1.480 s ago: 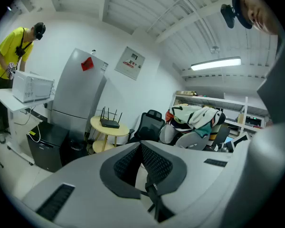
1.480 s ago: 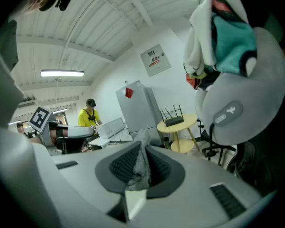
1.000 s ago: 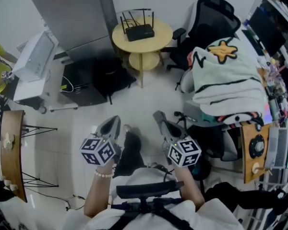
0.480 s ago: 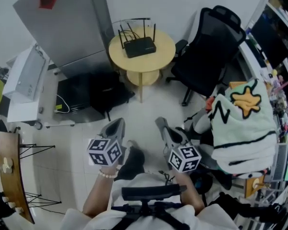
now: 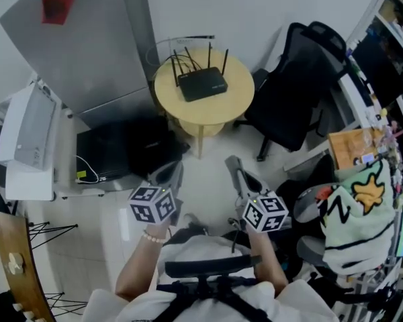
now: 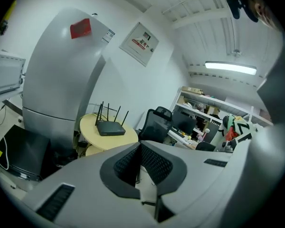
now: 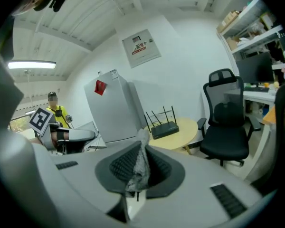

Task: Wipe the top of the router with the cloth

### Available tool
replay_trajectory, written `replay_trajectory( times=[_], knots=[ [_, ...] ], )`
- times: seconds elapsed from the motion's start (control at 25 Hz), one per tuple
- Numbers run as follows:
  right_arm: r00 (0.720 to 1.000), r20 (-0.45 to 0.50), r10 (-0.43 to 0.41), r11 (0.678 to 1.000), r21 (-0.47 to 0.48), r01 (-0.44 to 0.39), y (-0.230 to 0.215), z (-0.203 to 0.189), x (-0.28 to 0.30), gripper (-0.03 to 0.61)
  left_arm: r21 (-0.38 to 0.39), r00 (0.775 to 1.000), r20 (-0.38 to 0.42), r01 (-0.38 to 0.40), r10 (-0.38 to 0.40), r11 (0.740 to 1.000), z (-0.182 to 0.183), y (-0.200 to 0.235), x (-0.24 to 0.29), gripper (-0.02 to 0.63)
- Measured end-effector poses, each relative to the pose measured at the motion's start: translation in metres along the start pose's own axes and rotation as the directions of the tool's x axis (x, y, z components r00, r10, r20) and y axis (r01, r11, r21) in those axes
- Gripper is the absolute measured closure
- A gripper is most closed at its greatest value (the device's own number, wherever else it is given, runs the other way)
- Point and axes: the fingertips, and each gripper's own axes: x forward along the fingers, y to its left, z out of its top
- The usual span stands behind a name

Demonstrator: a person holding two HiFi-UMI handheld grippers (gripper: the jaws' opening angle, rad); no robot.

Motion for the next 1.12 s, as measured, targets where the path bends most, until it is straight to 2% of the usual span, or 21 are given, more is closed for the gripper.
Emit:
replay_trajectory(
  times=[0.2, 0.48, 0.84, 1.12],
  knots=[
    [1.0, -0.015, 0.013, 0.999, -0.035, -0.013, 0.013, 0.016, 0.042, 0.546, -0.023, 1.0, 0.009, 0.017, -0.017, 1.0, 0.021, 0.029, 0.012, 0.618],
    [1.0, 0.01, 0.005, 1.0, -0.019, -0.004, 0.006, 0.035, 0.081, 0.546, -0.033, 1.0, 0.022, 0.005, -0.004, 0.999, 0.045, 0.057, 0.033, 0.618],
    [1.0, 0.001, 0.007, 0.999, -0.038, -0.007, -0.028, 0.061, 0.148, 0.546, -0.042, 1.0, 0.012, -0.002, 0.003, 0.999, 0.07, 0.081, 0.085, 0.618],
    [0.998, -0.029, 0.048, 0.997, -0.065, -0.05, -0.064, 0.098, 0.238, 0.546, -0.055, 0.998, 0.02, -0.063, 0.064, 0.997, 0.099, 0.119, 0.15, 0.618]
  ],
)
